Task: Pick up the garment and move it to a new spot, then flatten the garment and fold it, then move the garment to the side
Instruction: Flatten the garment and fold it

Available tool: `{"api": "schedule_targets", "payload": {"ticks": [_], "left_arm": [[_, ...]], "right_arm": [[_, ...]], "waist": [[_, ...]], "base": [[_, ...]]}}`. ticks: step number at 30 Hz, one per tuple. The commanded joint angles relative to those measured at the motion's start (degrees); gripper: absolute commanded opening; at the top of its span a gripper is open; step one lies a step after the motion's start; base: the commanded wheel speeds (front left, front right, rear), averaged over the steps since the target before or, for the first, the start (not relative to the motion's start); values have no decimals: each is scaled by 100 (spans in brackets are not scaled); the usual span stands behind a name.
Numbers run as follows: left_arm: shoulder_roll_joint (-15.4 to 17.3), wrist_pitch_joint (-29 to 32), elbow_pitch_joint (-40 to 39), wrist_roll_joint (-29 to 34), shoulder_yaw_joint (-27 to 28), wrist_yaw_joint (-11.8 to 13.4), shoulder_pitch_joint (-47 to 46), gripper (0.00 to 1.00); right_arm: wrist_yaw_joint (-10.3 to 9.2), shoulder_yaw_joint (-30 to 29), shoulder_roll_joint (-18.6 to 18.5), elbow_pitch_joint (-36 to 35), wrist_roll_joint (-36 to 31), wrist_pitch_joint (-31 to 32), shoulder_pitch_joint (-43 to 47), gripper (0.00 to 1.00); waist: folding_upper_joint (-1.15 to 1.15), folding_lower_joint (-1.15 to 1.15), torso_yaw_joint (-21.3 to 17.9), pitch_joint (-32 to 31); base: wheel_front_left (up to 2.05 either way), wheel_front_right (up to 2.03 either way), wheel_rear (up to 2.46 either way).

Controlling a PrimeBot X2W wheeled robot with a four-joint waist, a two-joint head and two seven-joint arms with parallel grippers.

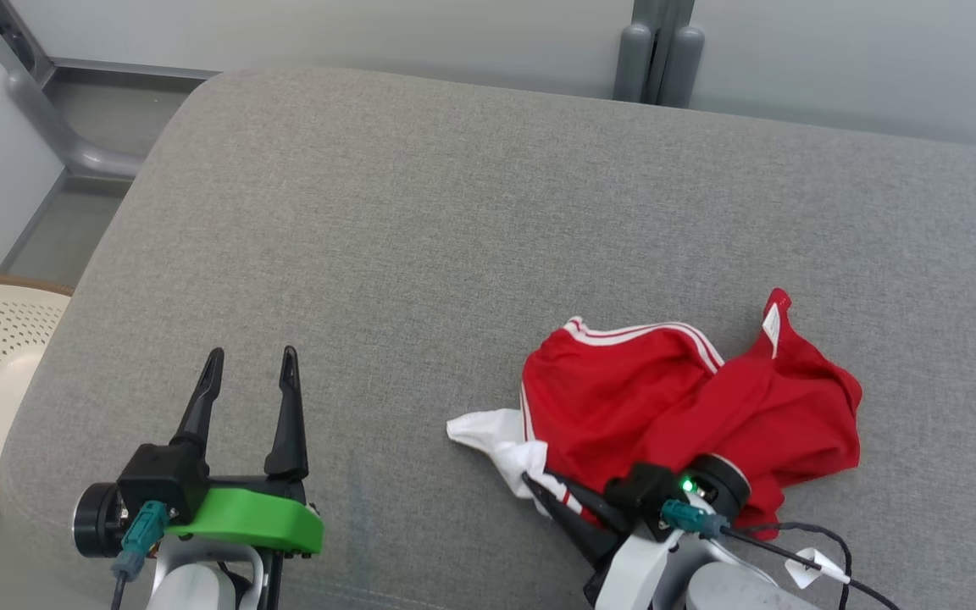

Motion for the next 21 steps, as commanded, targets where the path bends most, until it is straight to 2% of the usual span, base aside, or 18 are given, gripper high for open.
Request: {"api": "schedule_targets", "payload": {"ticks": [1, 2, 5, 9, 15, 21], "left_arm": [[12, -18, 12, -38, 4, 44, 65, 100], [12, -19, 22, -35, 5, 46, 67, 100], [12, -18, 37, -10, 64, 48, 107, 100], [12, -18, 17, 40, 124, 29, 178, 100], [12, -18, -11, 71, 195, 5, 199, 100], [12, -19, -46, 65, 201, 0, 180, 100]], "right_arm": [[-7, 68, 52, 68, 0, -8, 98, 84], [-7, 71, 92, 98, 46, -12, 129, 100], [-7, -50, 139, 95, 90, -22, 147, 100], [-7, -449, 70, -294, 73, -25, 192, 100], [-7, -1524, -276, -937, -106, -23, 345, 100], [-7, -2396, -544, -777, -189, 54, 157, 100]], "waist": [[0, 0, -2, -8], [0, 0, -9, -16], [0, 0, -78, -55], [0, 0, -201, -120], [0, 0, -340, -148], [0, 0, -386, -109]], "base": [[0, 0, 0], [0, 0, 0], [0, 0, 0], [0, 0, 0], [0, 0, 0], [0, 0, 0]]}}
